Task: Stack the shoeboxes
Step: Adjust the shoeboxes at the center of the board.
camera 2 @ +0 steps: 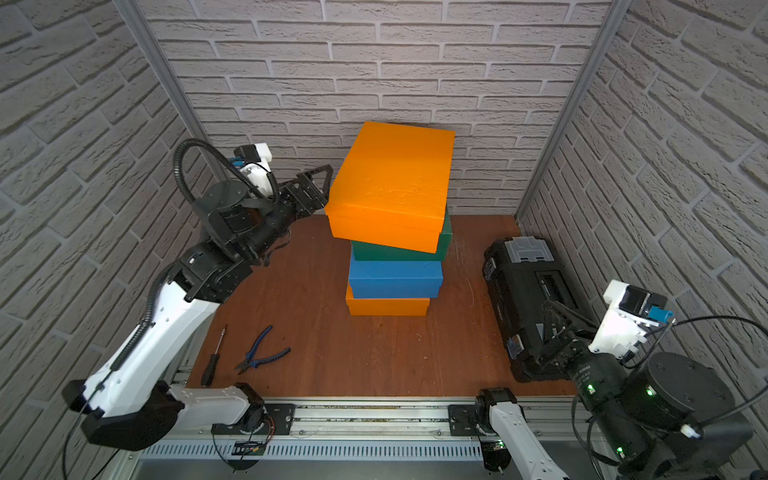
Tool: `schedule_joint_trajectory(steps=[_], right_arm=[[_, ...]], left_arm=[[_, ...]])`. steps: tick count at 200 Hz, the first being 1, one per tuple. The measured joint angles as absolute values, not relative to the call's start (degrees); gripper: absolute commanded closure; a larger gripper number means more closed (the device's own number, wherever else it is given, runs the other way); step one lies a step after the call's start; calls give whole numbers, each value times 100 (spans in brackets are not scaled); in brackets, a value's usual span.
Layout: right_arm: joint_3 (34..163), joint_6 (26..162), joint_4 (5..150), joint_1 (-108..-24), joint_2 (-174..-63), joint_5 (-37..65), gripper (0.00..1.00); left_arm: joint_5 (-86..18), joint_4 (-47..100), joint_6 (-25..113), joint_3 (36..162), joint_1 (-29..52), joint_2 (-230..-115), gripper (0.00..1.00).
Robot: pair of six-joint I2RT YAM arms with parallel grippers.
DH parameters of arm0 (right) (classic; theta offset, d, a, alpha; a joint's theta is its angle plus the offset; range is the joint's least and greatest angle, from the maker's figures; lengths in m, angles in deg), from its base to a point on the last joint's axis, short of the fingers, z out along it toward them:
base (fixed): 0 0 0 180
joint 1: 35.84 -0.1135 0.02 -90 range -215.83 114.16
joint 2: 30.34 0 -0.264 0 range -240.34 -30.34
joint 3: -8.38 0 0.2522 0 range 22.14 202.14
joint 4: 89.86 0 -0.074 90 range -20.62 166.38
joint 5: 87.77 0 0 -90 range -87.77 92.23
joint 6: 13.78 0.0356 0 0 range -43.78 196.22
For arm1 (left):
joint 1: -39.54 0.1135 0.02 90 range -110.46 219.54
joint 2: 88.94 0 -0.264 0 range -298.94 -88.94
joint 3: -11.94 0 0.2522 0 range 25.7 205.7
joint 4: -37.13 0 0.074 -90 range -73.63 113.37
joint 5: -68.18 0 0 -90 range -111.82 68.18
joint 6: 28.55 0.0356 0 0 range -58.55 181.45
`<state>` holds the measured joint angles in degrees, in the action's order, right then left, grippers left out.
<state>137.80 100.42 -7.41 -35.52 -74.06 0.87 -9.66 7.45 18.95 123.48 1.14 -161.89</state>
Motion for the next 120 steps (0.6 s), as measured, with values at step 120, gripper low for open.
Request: schedule_joint_trajectory(steps=[120], right_arm=[[10046,10152,1799,-3556,-8128,771,73]], left_arm=[[-775,544,1825,11802,733,-15942,2]])
